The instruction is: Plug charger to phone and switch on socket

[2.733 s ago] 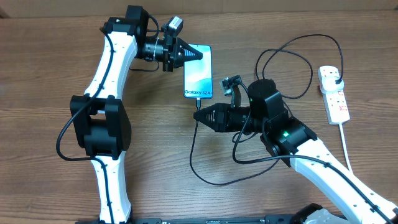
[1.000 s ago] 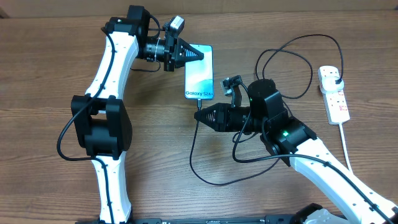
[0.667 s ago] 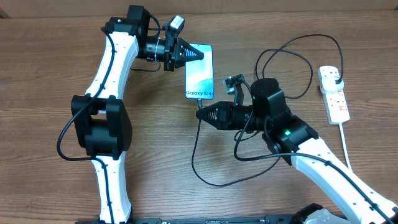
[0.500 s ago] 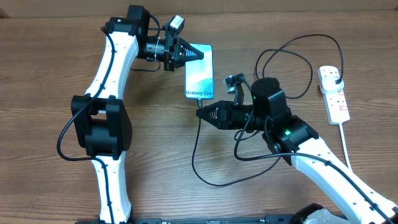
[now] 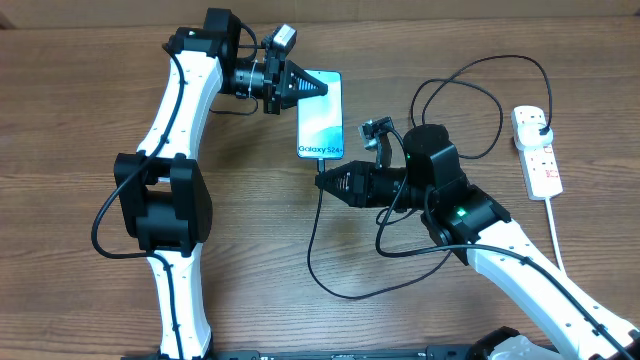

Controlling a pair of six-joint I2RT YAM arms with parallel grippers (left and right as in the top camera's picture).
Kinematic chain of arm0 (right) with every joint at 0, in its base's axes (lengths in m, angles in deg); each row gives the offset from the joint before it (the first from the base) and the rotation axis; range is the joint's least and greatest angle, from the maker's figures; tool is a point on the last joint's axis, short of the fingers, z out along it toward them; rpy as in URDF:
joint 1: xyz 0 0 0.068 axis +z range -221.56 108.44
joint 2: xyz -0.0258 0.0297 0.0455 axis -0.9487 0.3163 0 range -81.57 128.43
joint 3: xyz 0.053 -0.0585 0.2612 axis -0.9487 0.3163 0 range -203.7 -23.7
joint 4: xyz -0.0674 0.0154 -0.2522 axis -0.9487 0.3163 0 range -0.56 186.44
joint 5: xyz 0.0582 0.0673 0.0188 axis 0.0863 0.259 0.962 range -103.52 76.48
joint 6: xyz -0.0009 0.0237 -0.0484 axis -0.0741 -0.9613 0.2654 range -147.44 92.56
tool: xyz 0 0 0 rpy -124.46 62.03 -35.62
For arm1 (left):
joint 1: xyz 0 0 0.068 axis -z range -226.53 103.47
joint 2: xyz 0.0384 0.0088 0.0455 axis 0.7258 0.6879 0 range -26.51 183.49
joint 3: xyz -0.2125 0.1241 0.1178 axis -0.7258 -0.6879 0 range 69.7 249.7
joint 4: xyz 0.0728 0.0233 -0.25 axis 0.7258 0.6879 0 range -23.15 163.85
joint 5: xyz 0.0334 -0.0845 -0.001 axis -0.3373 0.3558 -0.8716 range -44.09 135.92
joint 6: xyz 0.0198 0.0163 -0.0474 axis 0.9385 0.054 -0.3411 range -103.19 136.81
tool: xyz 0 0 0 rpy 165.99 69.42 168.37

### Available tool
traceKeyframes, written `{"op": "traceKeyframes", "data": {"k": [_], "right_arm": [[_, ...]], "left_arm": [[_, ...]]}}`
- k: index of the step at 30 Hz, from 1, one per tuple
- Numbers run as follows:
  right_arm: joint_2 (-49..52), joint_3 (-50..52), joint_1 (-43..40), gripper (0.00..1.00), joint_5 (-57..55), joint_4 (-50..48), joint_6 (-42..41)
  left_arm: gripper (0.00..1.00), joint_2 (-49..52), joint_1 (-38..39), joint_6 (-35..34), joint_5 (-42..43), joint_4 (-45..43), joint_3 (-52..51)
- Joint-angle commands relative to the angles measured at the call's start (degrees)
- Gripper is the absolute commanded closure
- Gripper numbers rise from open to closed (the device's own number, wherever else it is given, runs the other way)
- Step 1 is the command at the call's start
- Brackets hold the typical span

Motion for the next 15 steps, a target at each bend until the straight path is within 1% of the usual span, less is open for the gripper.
{"op": "traceKeyframes", "data": {"k": [1,15], "right_arm": [[0.4,-0.2,-2.1,0.96,-7.3,-2.1,-0.1],[0.5,-0.2,-3.2,0.96,-9.6,-3.8,-0.2]], "left_arm": [[0.95,-2.8,1.8,0.0,3.1,1.1,0.9],[0.95,-2.8,2.4,0.0,3.1,1.1,0.9]]}}
